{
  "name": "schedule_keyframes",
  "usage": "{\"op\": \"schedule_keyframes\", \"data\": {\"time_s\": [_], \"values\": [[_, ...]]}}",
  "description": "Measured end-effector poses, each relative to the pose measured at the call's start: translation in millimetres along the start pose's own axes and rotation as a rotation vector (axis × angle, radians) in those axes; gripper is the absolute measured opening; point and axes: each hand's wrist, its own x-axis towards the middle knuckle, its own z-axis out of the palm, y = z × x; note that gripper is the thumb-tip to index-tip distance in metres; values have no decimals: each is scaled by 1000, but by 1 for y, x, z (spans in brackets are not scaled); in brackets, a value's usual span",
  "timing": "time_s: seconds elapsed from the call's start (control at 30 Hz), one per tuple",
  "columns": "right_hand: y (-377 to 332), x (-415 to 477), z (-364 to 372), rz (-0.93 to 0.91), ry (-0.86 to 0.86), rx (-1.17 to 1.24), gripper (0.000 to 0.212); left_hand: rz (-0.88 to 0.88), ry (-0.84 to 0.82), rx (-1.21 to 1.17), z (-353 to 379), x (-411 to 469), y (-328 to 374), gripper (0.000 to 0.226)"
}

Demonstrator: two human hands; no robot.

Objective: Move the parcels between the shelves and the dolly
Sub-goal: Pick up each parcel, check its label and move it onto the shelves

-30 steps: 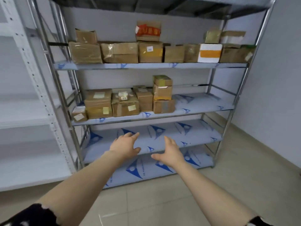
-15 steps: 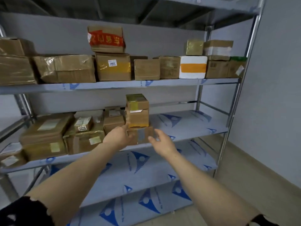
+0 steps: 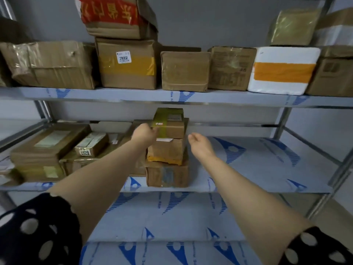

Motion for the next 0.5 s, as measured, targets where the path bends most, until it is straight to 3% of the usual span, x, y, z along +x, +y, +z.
{"op": "schedule_keyframes", "data": {"time_s": [0.17,0.3,0.5], "values": [[8,74,2,-25,-141,58,53,-182,102,-171,21,38,16,38],[14,114,8,-42,-205,-36,60,-265,149,-242,32,58,22,30],[13,113,17,-153,-103,-237,52,-330,258,-379,29,56,27,31]]}}
